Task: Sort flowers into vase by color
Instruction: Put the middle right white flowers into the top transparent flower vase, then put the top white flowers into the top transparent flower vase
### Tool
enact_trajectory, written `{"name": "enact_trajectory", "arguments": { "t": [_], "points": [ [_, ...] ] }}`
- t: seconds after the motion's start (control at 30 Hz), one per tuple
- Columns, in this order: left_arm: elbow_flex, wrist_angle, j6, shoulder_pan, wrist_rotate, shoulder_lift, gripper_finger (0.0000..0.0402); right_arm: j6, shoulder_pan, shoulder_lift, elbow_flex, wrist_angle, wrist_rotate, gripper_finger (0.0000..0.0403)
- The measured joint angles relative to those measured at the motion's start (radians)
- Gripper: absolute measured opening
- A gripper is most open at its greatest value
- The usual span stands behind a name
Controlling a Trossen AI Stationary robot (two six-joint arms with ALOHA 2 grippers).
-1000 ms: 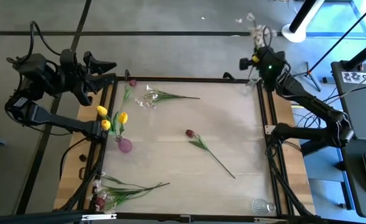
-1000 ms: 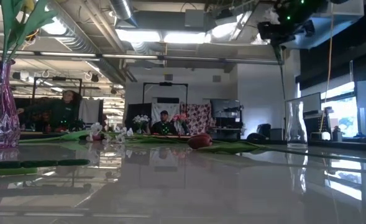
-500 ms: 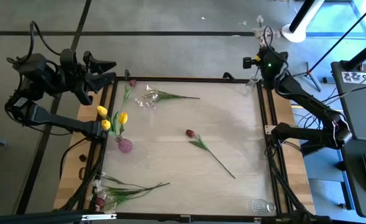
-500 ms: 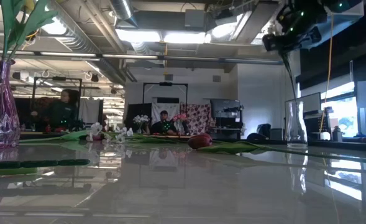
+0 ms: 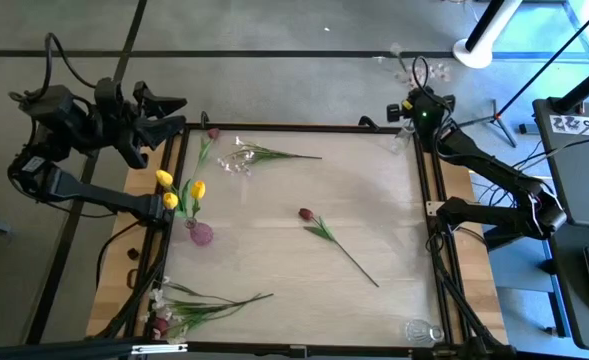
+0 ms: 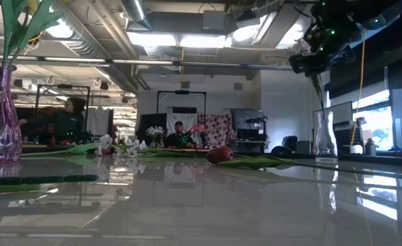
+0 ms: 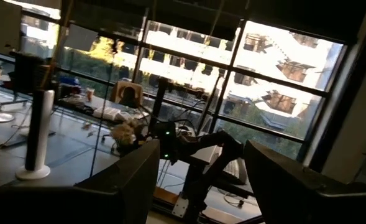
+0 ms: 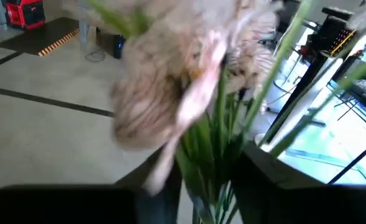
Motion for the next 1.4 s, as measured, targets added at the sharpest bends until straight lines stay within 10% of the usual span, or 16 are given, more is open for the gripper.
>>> {"name": "enact_trajectory", "arguments": {
  "t": [0.37, 1.4],
  "points": [
    [0.0, -0.001, -0.005, 0.0, 0.091, 0.0, 0.0231, 0.122, 0.0, 0.0, 0.174, -0.52, -0.161, 0.0215],
    [0.0, 0.001, 0.107, 0.0, -0.225, 0.0, 0.0231, 0.418, 0.0, 0.0, 0.406, -1.065, -0.491, 0.0218]
  ]
}}
